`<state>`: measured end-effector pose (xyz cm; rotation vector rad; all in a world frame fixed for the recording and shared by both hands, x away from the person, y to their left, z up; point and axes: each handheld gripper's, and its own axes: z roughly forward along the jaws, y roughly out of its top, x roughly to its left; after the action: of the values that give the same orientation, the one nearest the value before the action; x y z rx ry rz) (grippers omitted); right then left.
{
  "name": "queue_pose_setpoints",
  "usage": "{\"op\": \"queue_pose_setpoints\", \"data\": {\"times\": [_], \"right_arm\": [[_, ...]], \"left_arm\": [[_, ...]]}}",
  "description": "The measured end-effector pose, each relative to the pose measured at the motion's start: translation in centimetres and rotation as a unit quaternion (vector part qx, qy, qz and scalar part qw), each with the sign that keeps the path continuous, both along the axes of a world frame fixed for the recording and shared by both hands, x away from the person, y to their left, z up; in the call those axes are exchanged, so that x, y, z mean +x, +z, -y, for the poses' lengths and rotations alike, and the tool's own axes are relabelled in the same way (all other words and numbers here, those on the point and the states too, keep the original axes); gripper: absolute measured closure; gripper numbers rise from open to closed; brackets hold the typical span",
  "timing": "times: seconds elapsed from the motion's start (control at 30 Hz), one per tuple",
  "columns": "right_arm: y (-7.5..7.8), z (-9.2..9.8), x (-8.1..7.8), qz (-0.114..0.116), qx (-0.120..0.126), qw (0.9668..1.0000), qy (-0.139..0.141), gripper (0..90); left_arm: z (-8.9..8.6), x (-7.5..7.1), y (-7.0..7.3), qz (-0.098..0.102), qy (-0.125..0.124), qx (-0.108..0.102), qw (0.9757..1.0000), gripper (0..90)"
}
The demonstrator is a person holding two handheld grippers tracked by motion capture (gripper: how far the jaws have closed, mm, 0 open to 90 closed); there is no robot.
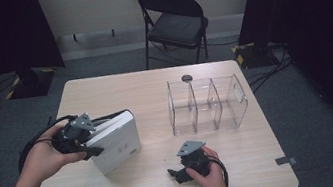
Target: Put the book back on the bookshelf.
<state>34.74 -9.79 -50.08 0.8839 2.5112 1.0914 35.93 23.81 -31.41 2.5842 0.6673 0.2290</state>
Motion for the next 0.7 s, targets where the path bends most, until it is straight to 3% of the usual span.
{"op": "queue_pose_setpoints", "data": {"times": [0.17, 0.2, 0.47, 0.7], "right_arm": [[0.01, -0.02, 0.01, 0.000, -0.001, 1.0000, -0.003, 13.3], [0.01, -0.02, 0.05, 0.000, -0.001, 1.0000, -0.002, 13.3], [-0.02, -0.10, 0.22, 0.003, -0.002, 1.0000, 0.005, 12.8], [-0.03, -0.17, 0.21, 0.003, -0.004, 1.0000, 0.005, 12.2]], "left_arm": [[-0.07, -0.18, -0.03, 0.013, -0.008, 0.010, 0.9998, 67.8], [-0.11, -0.21, -0.11, 0.015, -0.006, 0.001, 0.9999, 67.6], [-0.19, -0.56, -0.15, 0.043, -0.010, 0.003, 0.9990, 64.3], [-0.38, -0.59, 0.16, 0.042, -0.006, -0.007, 0.9991, 60.8]]}}
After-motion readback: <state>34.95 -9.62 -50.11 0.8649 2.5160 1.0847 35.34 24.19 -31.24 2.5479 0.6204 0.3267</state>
